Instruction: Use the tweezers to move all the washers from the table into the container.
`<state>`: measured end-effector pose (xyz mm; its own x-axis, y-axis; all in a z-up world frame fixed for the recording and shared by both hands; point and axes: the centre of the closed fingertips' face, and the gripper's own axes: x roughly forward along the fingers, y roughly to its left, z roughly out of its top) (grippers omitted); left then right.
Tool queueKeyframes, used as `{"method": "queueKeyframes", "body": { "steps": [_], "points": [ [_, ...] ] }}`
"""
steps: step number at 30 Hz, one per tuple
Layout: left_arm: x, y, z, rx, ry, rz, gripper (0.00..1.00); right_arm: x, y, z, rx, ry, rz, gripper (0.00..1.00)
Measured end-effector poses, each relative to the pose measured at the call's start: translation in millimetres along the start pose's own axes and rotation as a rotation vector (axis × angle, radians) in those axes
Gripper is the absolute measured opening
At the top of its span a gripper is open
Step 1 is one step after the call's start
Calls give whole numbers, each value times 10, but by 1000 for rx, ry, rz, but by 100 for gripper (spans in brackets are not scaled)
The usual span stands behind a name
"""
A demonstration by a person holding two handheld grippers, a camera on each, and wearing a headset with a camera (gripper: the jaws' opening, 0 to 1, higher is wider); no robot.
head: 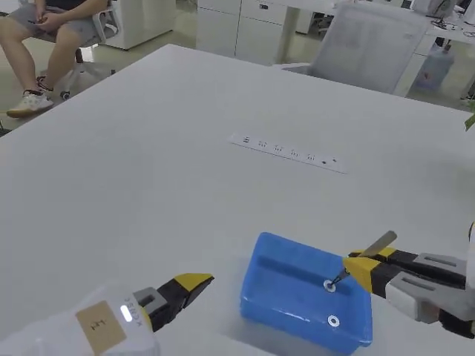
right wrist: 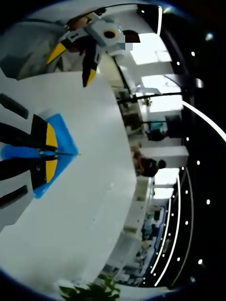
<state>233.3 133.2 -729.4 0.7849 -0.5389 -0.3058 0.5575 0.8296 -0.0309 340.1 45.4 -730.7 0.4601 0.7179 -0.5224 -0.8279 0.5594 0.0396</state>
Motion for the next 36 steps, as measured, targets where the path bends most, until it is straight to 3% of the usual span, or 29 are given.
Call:
{"method": "queueKeyframes", "body": {
  "steps": [8, 14, 16, 36],
  "points": [
    [0, -1, -7, 0, 2, 1, 61, 85, -27, -143, 16, 26, 31, 3],
    [-1, -2, -17, 0, 4, 2, 60, 111, -32, -273, 30, 49, 27, 3],
    [0, -3, -18, 1, 4, 2, 60, 141, 33, -305, 54, 42, 63, 3],
    [-2, 3, -29, -1, 8, 8, 60, 315, -119, -533, 54, 109, 30, 3]
  ]
}}
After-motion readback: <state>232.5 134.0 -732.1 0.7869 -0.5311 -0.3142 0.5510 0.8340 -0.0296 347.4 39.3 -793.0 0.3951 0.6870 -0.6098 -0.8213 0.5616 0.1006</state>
